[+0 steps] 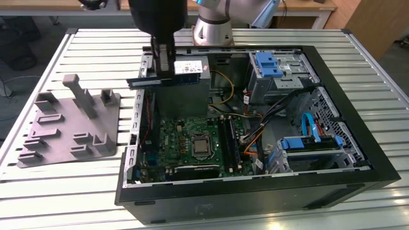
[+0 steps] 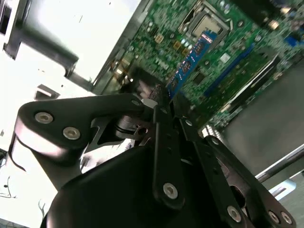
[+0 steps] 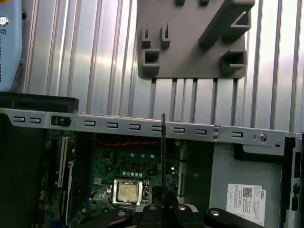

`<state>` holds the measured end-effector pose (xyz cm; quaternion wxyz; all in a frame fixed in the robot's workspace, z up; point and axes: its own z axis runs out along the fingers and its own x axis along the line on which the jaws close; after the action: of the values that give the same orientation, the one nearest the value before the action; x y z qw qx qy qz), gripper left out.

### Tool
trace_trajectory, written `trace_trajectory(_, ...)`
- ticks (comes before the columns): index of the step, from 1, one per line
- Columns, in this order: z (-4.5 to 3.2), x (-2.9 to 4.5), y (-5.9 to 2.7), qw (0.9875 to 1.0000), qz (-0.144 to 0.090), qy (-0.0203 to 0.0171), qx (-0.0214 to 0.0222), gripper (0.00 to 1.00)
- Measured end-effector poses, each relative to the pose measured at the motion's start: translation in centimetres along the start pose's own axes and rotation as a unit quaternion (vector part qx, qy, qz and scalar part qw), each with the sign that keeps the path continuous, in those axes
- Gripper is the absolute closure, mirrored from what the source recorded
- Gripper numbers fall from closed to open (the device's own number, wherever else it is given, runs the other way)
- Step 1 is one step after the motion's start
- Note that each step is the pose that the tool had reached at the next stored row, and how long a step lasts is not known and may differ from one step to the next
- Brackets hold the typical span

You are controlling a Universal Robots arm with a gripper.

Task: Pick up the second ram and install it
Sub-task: 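Pick up the second ram and move it above second insertion slot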

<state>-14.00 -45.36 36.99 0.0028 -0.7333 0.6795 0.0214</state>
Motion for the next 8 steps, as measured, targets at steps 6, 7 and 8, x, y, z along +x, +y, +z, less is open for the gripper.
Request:
trace_trajectory(6,-0.05,0.21,-2.72,1.0000,0.000,0.0001,-0.0001,0.86)
trace_trajectory(7,-0.05,0.24,-3.19,1.0000,0.000,0.0000,-0.0001,0.86)
trace_trajectory(8,-0.05,0.28,-3.65,1.0000,0.000,0.0000,-0.0001,0.86)
